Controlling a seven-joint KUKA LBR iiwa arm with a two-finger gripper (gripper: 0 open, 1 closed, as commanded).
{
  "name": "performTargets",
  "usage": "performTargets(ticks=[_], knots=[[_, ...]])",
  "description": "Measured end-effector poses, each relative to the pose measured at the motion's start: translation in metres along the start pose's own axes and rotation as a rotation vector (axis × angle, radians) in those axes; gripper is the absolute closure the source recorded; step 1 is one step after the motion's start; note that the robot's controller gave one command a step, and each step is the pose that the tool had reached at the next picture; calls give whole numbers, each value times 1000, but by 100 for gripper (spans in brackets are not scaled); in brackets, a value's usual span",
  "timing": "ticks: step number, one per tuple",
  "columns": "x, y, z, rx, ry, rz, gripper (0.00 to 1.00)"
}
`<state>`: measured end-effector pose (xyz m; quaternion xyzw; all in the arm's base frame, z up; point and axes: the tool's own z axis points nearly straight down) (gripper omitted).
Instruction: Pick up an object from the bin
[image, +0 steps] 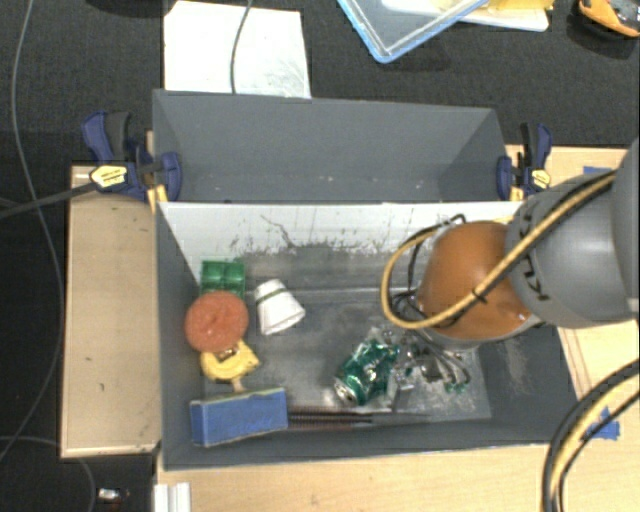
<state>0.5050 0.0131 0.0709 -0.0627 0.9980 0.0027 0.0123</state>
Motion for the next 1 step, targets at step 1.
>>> performTargets(ticks=[1], knots=[[2,-7,-173,1,-6,-13,100]])
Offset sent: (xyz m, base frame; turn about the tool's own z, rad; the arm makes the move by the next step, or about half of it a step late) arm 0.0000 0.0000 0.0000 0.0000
